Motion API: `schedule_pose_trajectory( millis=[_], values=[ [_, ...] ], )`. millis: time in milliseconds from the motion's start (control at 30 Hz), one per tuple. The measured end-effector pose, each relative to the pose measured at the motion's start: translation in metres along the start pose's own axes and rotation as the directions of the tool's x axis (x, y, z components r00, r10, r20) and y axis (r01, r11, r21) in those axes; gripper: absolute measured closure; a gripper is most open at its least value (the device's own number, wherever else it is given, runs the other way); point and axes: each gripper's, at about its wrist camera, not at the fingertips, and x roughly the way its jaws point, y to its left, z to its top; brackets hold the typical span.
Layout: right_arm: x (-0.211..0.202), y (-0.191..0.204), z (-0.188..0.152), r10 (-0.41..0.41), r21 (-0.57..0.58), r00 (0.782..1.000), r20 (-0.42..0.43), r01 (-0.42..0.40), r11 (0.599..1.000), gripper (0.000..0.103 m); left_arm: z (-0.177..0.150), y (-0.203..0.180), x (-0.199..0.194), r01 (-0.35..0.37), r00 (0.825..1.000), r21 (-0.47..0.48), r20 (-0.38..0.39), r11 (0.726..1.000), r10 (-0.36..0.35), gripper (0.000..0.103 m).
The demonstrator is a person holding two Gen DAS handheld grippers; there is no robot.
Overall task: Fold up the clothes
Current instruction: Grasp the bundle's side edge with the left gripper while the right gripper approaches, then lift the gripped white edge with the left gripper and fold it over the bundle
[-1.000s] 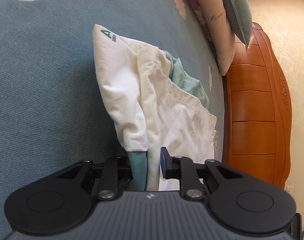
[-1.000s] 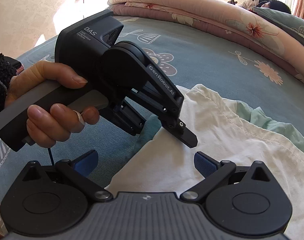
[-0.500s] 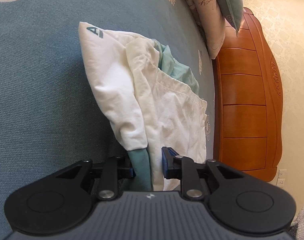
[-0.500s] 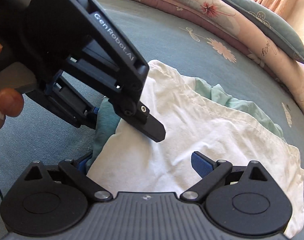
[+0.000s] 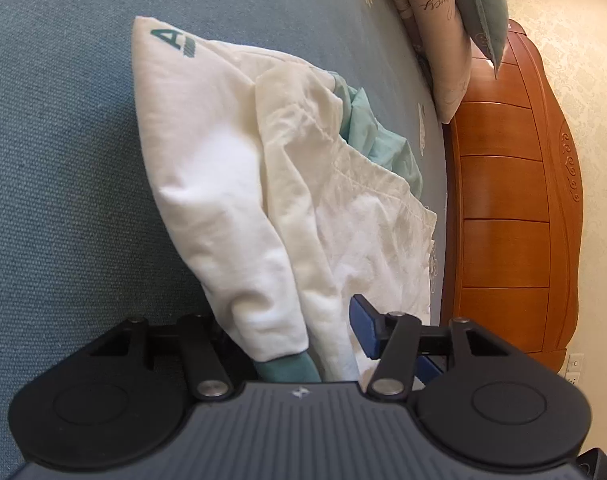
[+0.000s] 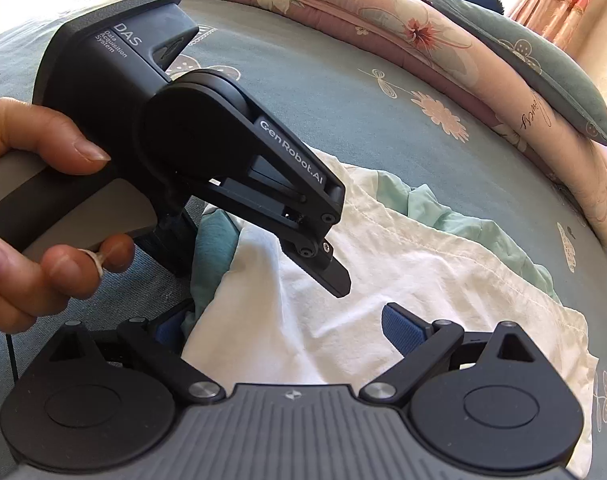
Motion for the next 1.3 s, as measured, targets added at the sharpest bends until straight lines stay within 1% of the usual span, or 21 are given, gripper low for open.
schedule_pose_trajectory(
  millis=[100, 167, 200, 233, 300, 333, 500, 567, 667, 733, 767, 800, 900, 933, 967, 1067, 1133, 1167, 1200, 1267, 1300],
  values=[
    [-0.004, -0.006, -0.005, 0.082, -0.007, 0.996, 0.017, -0.082, 0.997, 0.004, 0.000, 0.007, -0.002, 0.008, 1.000, -0.035, -0.007, 0.999, -0.008, 0.044],
    [-0.012, -0.008, -0.012, 0.132, -0.027, 0.991, 0.037, -0.131, 0.991, 0.004, 0.000, 0.008, -0.001, 0.002, 1.000, -0.056, -0.006, 0.998, -0.003, 0.044],
    [-0.016, -0.010, -0.016, 0.154, -0.040, 0.987, 0.046, -0.152, 0.988, 0.004, -0.001, 0.008, 0.000, -0.002, 1.000, -0.059, -0.005, 0.998, 0.002, 0.042],
    [-0.021, -0.012, -0.019, 0.170, -0.051, 0.984, 0.056, -0.167, 0.985, 0.004, -0.001, 0.007, 0.000, -0.004, 1.000, -0.058, -0.006, 0.998, 0.003, 0.040],
    [-0.029, -0.016, -0.025, 0.191, -0.060, 0.980, 0.058, -0.188, 0.980, 0.004, -0.001, 0.004, 0.001, -0.002, 1.000, -0.047, -0.014, 0.999, 0.001, 0.031],
    [-0.034, -0.018, -0.029, 0.200, -0.063, 0.978, 0.057, -0.196, 0.979, 0.004, 0.000, 0.002, 0.001, -0.004, 1.000, -0.045, -0.019, 0.999, 0.003, 0.029],
    [-0.046, -0.033, -0.042, 0.253, -0.006, 0.961, 0.108, -0.254, 0.967, 0.004, 0.000, -0.003, 0.002, -0.037, 0.999, -0.040, -0.025, 0.999, 0.036, 0.029],
    [-0.045, -0.038, -0.042, 0.314, 0.030, 0.942, 0.122, -0.320, 0.947, 0.004, -0.001, -0.007, 0.004, -0.054, 0.998, -0.026, -0.019, 0.998, 0.054, 0.029],
    [-0.057, -0.039, -0.044, 0.361, 0.033, 0.919, 0.157, -0.370, 0.928, 0.007, -0.002, -0.015, 0.007, -0.090, 0.996, 0.007, -0.017, 0.996, 0.090, 0.030],
    [-0.051, -0.042, -0.048, 0.422, 0.036, 0.897, 0.127, -0.430, 0.902, 0.018, 0.003, -0.024, 0.013, -0.110, 0.994, 0.014, -0.026, 0.994, 0.111, 0.030],
    [-0.047, -0.043, -0.050, 0.454, 0.039, 0.884, 0.112, -0.460, 0.887, 0.019, 0.003, -0.024, 0.013, -0.115, 0.993, 0.011, -0.028, 0.993, 0.115, 0.030],
    [-0.045, -0.043, -0.052, 0.483, 0.034, 0.870, 0.101, -0.488, 0.872, 0.021, 0.003, -0.024, 0.013, -0.117, 0.993, 0.017, -0.030, 0.993, 0.118, 0.030],
    [-0.034, -0.033, -0.058, 0.571, -0.004, 0.815, 0.097, -0.573, 0.820, 0.021, 0.002, -0.021, 0.012, -0.113, 0.993, 0.031, -0.023, 0.993, 0.113, 0.031],
    [-0.022, -0.029, -0.056, 0.615, 0.006, 0.786, 0.059, -0.616, 0.787, 0.021, 0.001, -0.020, 0.011, -0.114, 0.993, 0.033, -0.018, 0.993, 0.114, 0.033],
    [-0.010, -0.025, -0.055, 0.638, 0.030, 0.770, 0.027, -0.638, 0.769, 0.021, 0.000, -0.020, 0.010, -0.117, 0.993, 0.034, -0.011, 0.993, 0.117, 0.034],
    [-0.003, -0.027, -0.054, 0.632, 0.079, 0.775, 0.024, -0.631, 0.772, 0.021, -0.003, -0.022, 0.009, -0.137, 0.991, 0.052, 0.004, 0.989, 0.137, 0.040],
    [-0.011, -0.036, -0.057, 0.610, 0.095, 0.791, 0.035, -0.611, 0.786, 0.020, -0.004, -0.023, 0.008, -0.156, 0.988, 0.064, 0.008, 0.986, 0.155, 0.045],
    [-0.014, -0.041, -0.060, 0.600, 0.098, 0.800, 0.028, -0.599, 0.795, 0.020, -0.004, -0.022, 0.007, -0.169, 0.986, 0.064, 0.011, 0.983, 0.169, 0.052],
    [-0.017, -0.046, -0.064, 0.589, 0.099, 0.808, 0.019, -0.588, 0.803, 0.019, -0.005, -0.021, 0.005, -0.187, 0.982, 0.060, 0.014, 0.980, 0.187, 0.060],
    [-0.022, -0.055, -0.071, 0.567, 0.097, 0.823, 0.001, -0.565, 0.820, 0.019, -0.006, -0.019, 0.003, -0.222, 0.975, 0.046, 0.022, 0.974, 0.221, 0.071],
    [-0.023, -0.059, -0.074, 0.557, 0.092, 0.831, -0.010, -0.554, 0.828, 0.019, -0.006, -0.017, 0.004, -0.221, 0.975, 0.030, 0.029, 0.975, 0.220, 0.072]
  ],
)
